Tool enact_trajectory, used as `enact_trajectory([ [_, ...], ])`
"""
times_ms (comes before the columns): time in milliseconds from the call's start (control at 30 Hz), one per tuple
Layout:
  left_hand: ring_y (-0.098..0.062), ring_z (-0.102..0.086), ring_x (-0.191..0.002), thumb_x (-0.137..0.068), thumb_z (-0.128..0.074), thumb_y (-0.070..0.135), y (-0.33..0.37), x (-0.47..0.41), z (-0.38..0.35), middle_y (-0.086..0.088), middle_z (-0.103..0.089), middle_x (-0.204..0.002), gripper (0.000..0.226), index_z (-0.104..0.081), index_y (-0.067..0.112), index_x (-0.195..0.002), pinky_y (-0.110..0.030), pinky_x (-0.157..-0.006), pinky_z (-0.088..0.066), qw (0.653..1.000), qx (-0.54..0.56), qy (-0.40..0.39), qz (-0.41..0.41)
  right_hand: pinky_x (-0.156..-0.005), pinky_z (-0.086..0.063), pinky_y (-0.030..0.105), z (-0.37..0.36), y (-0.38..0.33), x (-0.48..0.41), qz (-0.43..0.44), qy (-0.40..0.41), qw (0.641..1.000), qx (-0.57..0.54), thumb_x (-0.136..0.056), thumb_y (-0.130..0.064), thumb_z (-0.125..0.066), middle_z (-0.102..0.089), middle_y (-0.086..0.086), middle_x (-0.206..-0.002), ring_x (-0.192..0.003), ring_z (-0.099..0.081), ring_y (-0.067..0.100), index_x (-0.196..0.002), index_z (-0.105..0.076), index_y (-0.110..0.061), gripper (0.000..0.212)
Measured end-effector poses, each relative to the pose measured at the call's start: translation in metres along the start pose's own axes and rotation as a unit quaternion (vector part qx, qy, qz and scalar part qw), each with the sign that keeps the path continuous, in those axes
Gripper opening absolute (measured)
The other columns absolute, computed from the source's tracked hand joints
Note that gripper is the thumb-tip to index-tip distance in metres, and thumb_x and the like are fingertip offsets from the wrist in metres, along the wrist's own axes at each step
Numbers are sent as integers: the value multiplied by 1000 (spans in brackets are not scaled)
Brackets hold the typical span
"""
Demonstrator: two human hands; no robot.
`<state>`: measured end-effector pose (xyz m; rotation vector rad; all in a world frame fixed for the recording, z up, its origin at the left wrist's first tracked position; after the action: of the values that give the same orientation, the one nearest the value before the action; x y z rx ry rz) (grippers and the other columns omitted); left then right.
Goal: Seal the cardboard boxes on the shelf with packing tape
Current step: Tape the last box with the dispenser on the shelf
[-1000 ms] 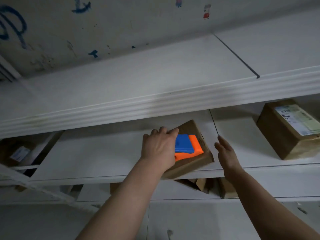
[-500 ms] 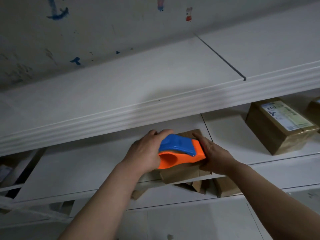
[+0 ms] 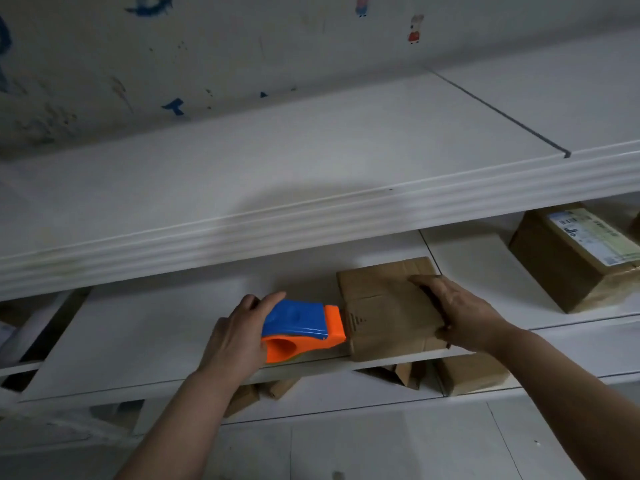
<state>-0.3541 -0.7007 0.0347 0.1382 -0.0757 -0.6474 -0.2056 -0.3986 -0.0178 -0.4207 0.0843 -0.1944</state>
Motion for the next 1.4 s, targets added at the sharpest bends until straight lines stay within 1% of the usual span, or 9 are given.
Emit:
enact_trajectory([
  [100, -23, -57, -104, -82, -55, 5, -2, -3, -8, 1, -47, -116, 79, -27, 42, -146, -36, -86, -49, 1000, 12, 15, 6, -116, -21, 37, -4, -14, 5, 0, -13, 992, 124, -78, -19, -71, -11, -4, -157, -141, -25, 19, -152, -3, -29, 102],
  [233, -22, -56, -105, -82, -54, 4, 2, -5, -10, 1, -46, -116, 80, -27, 42, -147, -33, -85, -47, 1000, 13, 16, -2, -115, 16, 47, -33, -46, 9, 10, -8, 980, 201, -76, -44, -71, 25, 0, -155, -143, 22, 19, -150, 18, -23, 117],
  [500, -25, -55, -111, -82, -52, 3, 0, -3, -14, -1, -46, -120, 77, -29, 41, -145, -38, -89, -47, 999, 39, 7, 19, -115, 14, 47, -44, -80, 9, 26, -28, 976, 216, -81, -52, -63, 31, -1, -152, -141, 27, 19, -146, 22, -22, 111],
  [633, -25, -53, -113, -83, -54, 5, 1, -1, -14, -1, -45, -121, 76, -28, 42, -145, -39, -91, -46, 999, 43, 1, 21, -114, -7, 48, -60, -97, 7, 32, -22, 972, 231, -61, -51, -78, -11, 5, -160, -147, -12, 23, -153, -13, -19, 117],
  [800, -25, -52, -116, -83, -58, 6, 0, -2, -14, -2, -45, -124, 78, -27, 41, -145, -40, -91, -46, 999, 31, -3, 15, -110, -17, 46, -72, -115, 10, 50, -13, 977, 206, -52, -42, -84, -31, 6, -155, -142, -29, 23, -146, -38, -11, 109],
  [967, -26, -53, -115, -84, -56, 5, -4, 3, -19, -3, -45, -124, 76, -28, 41, -144, -41, -92, -47, 998, 59, -2, 26, -114, 18, 40, -52, -90, 12, -45, -24, 978, 200, -86, -42, -63, 25, -3, -153, -140, 26, 13, -150, 15, -20, 103],
  [1100, -27, -54, -113, -84, -56, 4, -3, 2, -20, -3, -46, -124, 75, -29, 41, -144, -41, -92, -47, 997, 73, -6, 36, -118, 11, 45, -46, -63, 15, -103, -62, 973, 195, -84, -47, -63, 31, -2, -149, -138, 28, 12, -145, 26, -18, 112],
  [1300, -25, -54, -112, -84, -59, 6, 0, 3, -21, -3, -46, -123, 76, -28, 39, -145, -39, -90, -48, 997, 65, 3, 36, -116, 14, 36, -35, -48, 18, -135, -8, 974, 185, -81, -44, -67, 16, 3, -160, -146, 17, 17, -153, 12, -16, 110],
  [1400, -25, -55, -110, -83, -60, 5, 2, 4, -25, -2, -47, -120, 76, -30, 40, -144, -38, -88, -47, 995, 84, 0, 47, -113, 6, 56, -27, -47, 7, -147, -8, 969, 199, -75, -55, -70, 11, 0, -161, -147, 15, 29, -152, 7, -30, 112],
])
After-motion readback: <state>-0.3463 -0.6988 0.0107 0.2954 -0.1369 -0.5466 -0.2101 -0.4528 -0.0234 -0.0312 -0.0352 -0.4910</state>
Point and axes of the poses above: each hand's wrist, its own x-axis away from the middle knuckle, its own z-axis out of the back of the hand, y = z × x, the point moved 6 cm from there along -x, towards the middle knuckle
